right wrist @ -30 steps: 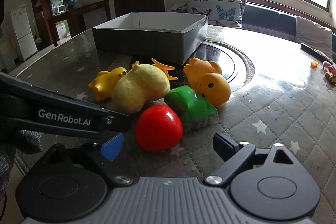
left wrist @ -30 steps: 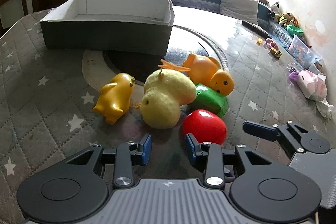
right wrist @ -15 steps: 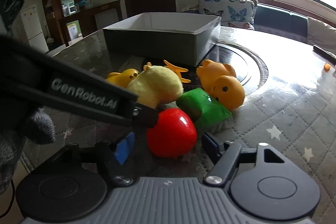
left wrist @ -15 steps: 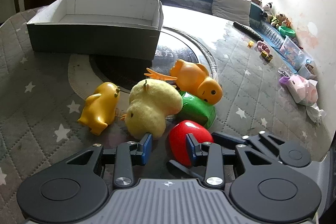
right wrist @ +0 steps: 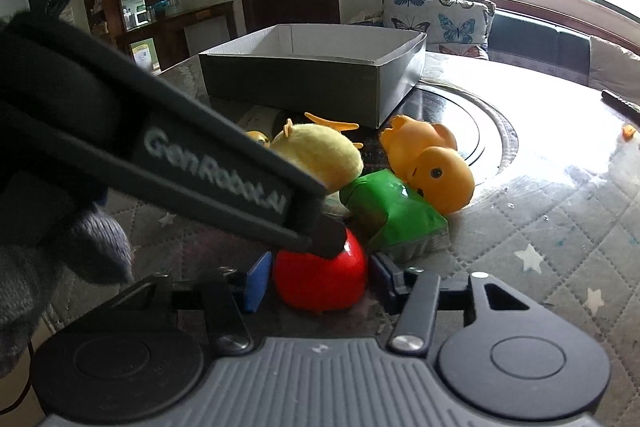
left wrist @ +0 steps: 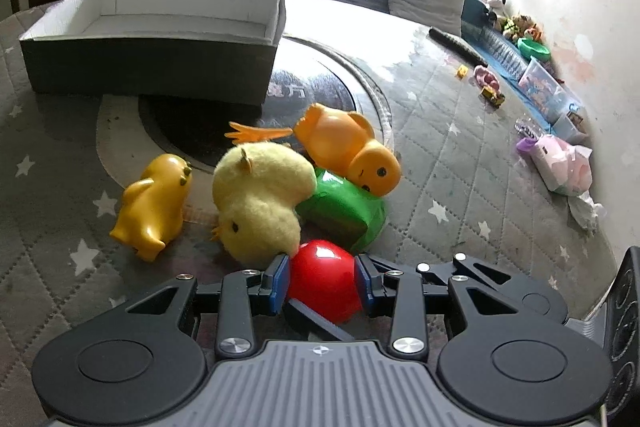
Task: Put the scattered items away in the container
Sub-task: 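Move both grippers forward onto the red ball, then close both grippers on the red ball and lift it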
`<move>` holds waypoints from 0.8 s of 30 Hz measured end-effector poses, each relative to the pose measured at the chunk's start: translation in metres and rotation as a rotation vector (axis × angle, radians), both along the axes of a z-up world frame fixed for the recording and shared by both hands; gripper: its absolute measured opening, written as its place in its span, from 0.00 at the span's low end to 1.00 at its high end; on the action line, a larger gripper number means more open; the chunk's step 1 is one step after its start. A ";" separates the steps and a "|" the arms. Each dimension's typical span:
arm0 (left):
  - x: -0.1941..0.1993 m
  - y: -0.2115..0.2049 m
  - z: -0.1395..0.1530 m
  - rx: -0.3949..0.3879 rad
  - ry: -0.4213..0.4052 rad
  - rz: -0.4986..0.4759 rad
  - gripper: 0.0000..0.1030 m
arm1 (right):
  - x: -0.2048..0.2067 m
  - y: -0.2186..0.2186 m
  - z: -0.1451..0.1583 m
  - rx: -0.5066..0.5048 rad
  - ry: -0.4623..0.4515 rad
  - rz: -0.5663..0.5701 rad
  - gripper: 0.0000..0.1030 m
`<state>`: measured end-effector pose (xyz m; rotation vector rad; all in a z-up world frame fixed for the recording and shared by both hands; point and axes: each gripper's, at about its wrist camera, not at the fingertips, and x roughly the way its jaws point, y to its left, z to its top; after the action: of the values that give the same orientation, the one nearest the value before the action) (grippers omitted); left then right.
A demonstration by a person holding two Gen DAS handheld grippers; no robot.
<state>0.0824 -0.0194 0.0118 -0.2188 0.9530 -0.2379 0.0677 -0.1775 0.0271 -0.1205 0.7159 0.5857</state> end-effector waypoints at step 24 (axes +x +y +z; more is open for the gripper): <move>-0.001 0.010 -0.008 -0.084 0.051 0.012 0.42 | -0.018 0.013 -0.004 -0.042 -0.045 0.007 0.51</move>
<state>0.0817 -0.0094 0.0033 -0.3092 0.9927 -0.2627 0.0499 -0.1645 0.0236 -0.1746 0.6845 0.5728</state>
